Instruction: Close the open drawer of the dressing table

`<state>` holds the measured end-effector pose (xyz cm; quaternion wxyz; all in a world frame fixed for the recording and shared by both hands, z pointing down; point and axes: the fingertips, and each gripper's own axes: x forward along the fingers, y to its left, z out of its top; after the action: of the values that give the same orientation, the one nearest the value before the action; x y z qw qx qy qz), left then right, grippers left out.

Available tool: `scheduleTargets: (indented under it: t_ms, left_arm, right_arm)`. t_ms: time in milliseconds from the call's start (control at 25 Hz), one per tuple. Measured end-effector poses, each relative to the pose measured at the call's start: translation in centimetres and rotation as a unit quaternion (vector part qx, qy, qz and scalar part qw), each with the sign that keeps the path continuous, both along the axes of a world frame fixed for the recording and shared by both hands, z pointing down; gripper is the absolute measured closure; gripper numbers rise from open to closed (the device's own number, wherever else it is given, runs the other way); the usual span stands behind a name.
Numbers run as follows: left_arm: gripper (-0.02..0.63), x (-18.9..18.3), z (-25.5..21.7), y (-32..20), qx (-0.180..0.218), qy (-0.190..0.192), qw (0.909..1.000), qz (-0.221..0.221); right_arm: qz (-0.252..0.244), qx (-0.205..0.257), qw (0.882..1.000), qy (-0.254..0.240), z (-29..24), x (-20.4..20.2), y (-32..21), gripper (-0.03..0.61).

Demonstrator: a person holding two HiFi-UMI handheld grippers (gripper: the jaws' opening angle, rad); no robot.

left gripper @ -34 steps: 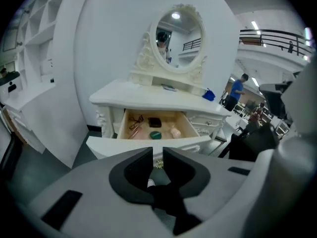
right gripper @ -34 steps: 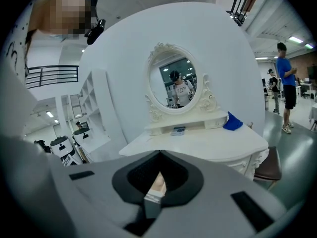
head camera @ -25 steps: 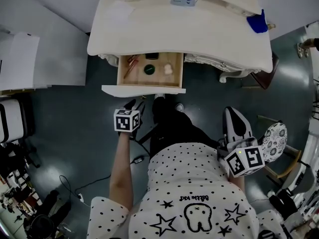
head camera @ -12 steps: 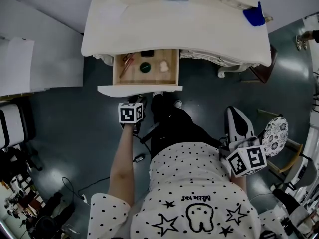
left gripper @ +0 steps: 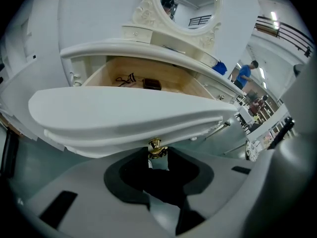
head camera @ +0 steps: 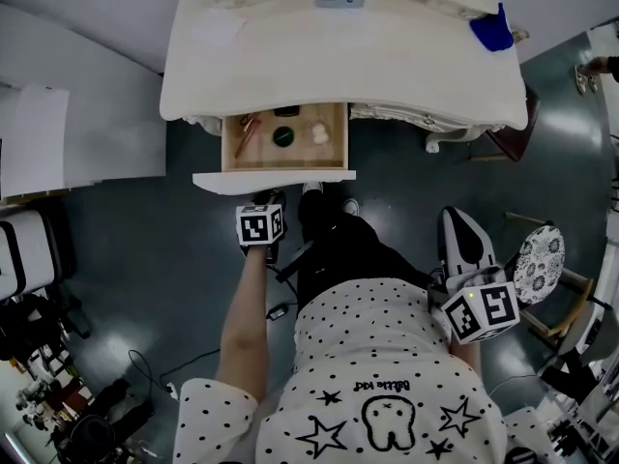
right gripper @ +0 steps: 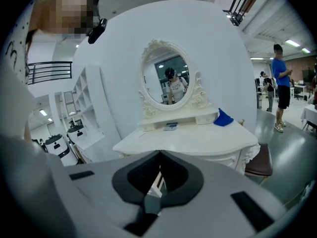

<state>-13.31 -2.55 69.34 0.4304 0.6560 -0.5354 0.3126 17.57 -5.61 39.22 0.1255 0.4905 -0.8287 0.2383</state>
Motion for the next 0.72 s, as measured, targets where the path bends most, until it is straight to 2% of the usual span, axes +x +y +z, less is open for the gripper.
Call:
scheduleTargets:
  t_ms: [720]
  left_arm:
    - [0.482,-0.8,0.0,-4.3,-0.012,0.006,0.9998,0.01]
  right_arm:
    - [0.044,-0.008,0.999,0.012,-1.6,-0.8,-3.1,0.569]
